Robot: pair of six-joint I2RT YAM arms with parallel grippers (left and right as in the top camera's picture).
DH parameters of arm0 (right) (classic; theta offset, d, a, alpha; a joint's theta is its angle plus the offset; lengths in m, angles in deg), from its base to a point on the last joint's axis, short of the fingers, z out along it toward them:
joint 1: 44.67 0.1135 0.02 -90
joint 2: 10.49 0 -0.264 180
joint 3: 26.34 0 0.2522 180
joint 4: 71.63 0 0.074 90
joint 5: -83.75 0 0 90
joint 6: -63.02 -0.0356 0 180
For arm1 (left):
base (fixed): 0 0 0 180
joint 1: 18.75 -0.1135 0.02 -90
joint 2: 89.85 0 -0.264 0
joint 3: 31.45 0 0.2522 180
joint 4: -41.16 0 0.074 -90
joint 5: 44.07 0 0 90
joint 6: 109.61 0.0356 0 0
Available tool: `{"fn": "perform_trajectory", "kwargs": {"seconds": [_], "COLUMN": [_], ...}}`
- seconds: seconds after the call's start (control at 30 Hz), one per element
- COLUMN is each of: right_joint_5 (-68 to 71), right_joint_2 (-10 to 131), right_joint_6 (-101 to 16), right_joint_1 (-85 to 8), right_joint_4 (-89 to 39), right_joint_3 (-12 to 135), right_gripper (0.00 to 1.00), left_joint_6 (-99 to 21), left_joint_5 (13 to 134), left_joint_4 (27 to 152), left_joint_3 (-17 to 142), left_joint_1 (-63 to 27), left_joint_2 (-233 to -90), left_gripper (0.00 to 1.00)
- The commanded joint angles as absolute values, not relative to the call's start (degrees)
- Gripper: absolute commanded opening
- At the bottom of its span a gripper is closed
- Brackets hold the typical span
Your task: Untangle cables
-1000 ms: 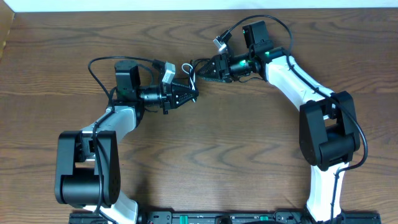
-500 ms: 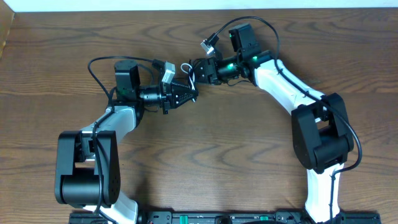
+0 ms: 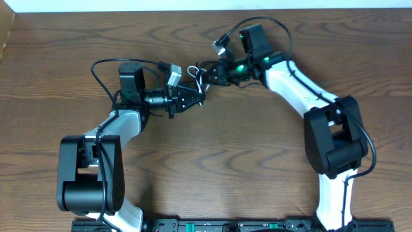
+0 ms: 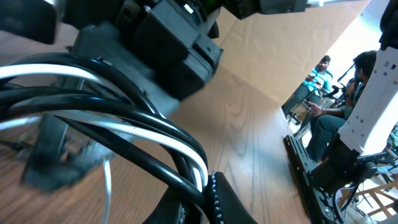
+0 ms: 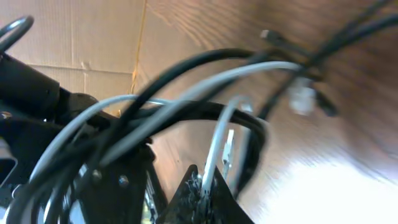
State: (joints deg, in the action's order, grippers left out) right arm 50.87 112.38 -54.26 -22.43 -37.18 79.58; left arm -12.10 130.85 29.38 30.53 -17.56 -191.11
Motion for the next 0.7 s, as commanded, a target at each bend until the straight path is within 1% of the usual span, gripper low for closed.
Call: {"fn": "perform_trajectory", "kwargs": {"seconds": [0.0,0.17,0.33,0.67], "right_joint_5": [51.3,51.0,50.3,39.7], "right_joint_2": [111.3,111.3,111.3,111.3], "right_joint_6": [-50.8,-47.4,-44.7,-43.2], "right_joint_1": [-25.6,-29.7,-31.5,-33.7], "right_joint_4": [-35.2,-30.8,-28.3,-22.9], "right_joint_3": [80.0,79.9,79.9,79.8], "right_gripper": [0.01,0.01,0.01,0.01], "left_joint_6": [-11.8,-11.8,-11.8,-12.5], "left_joint_5": [131.4,131.4,130.9,130.7], "left_joint_4": [29.1,29.1,29.1,29.1], "left_joint_3": [30.5,30.5,30.5,30.5], "left_joint_1": [-17.7,-17.7,-17.7,-18.2], "left_joint_2": [-190.8,-190.8,-190.8,-190.8], "left_gripper": [0.08,0.08,0.08,0.08]}}
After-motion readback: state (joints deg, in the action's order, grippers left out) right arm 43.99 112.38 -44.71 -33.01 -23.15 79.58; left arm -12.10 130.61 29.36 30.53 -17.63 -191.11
